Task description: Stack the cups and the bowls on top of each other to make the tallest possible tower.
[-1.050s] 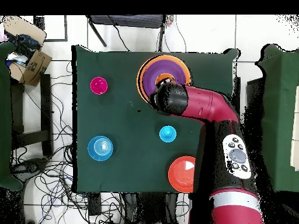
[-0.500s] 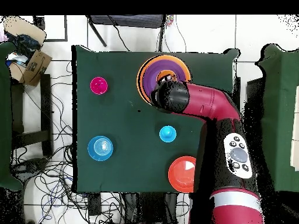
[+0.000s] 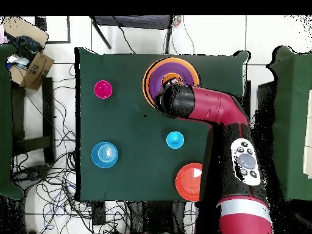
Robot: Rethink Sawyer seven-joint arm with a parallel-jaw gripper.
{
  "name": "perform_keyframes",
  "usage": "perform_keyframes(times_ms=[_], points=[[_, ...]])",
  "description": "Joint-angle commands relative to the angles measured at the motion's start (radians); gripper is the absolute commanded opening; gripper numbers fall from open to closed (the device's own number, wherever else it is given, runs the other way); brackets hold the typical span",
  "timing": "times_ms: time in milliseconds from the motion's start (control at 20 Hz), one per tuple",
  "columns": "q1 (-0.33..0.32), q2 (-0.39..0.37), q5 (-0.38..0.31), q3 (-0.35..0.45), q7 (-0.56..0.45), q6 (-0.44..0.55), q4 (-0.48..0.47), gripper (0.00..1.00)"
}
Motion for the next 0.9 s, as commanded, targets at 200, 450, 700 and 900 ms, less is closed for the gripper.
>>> perform_keyframes(times_ms=[200, 450, 700, 900], points=[[0.025, 0.056, -0.064, 0.054, -0.090, 0.015, -0.019, 1.00], [0.028, 0.057, -0.072, 0.053, -0.097, 0.013, -0.024, 1.00], [0.027, 0.057, -0.077, 0.052, -0.104, 0.012, -0.026, 1.00], [0.019, 0.057, -0.057, 0.062, -0.100, 0.036, -0.020, 1.00]])
